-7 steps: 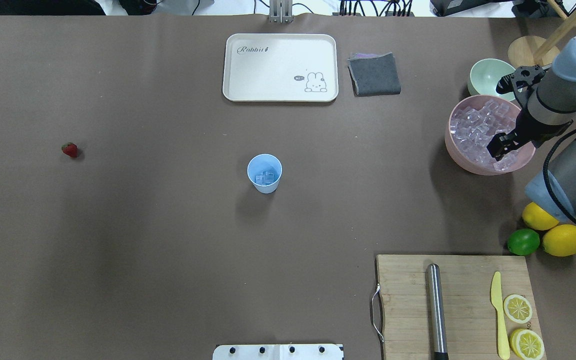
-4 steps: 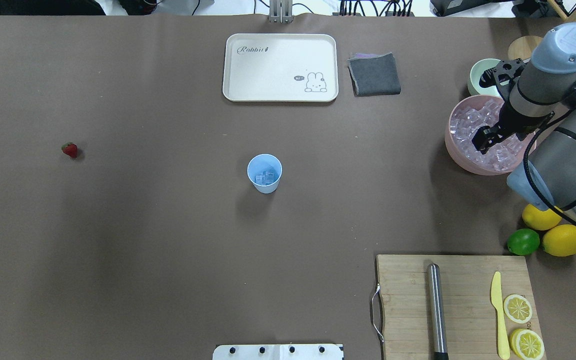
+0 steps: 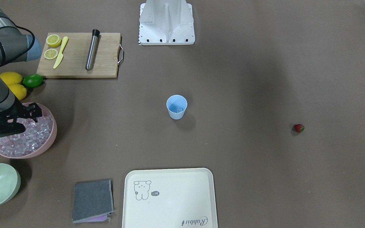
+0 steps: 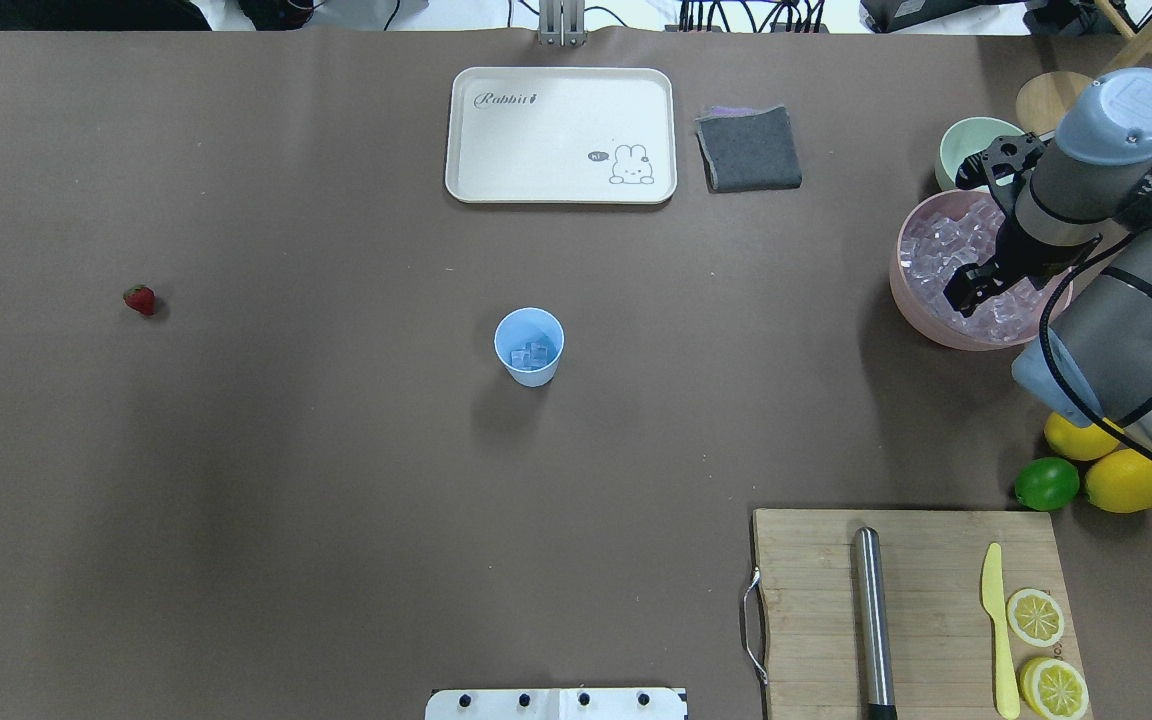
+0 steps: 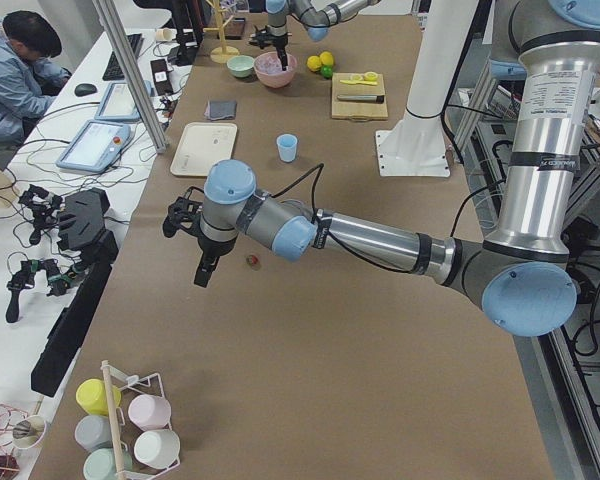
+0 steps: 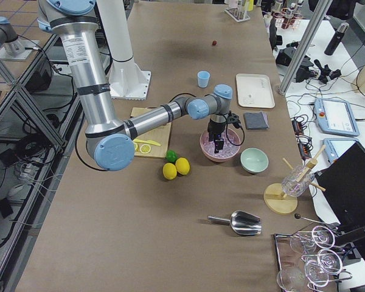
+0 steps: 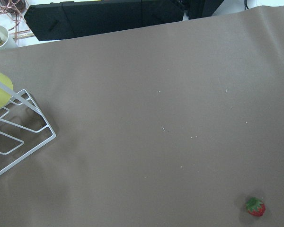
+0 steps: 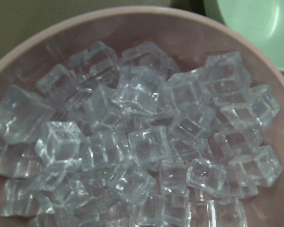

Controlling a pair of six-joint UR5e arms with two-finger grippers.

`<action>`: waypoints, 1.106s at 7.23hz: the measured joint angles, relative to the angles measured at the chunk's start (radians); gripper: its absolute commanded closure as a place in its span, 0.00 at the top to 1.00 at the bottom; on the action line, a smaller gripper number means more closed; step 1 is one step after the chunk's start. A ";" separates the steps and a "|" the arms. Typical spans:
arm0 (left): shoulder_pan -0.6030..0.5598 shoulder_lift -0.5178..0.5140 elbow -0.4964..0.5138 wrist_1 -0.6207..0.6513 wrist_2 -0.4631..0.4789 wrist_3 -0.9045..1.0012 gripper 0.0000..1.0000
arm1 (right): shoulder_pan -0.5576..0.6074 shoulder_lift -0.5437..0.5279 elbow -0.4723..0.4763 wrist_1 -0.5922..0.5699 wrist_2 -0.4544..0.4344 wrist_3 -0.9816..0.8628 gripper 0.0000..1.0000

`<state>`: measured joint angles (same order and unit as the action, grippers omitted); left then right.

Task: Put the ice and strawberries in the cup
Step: 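Lower the right gripper into the ice and grasp another cube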

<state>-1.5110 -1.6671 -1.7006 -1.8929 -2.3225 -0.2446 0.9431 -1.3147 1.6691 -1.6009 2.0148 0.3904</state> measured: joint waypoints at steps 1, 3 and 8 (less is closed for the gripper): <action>0.000 0.000 0.002 0.000 0.000 0.001 0.98 | -0.004 -0.002 0.001 0.003 0.000 0.001 0.83; 0.001 0.000 0.005 0.000 0.000 0.001 0.98 | -0.006 -0.010 0.004 0.005 -0.001 -0.001 0.74; 0.004 -0.006 0.012 0.000 0.000 0.002 0.98 | -0.010 -0.020 0.003 0.008 -0.007 -0.002 0.64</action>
<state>-1.5067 -1.6728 -1.6890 -1.8929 -2.3224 -0.2425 0.9332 -1.3344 1.6721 -1.5928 2.0075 0.3884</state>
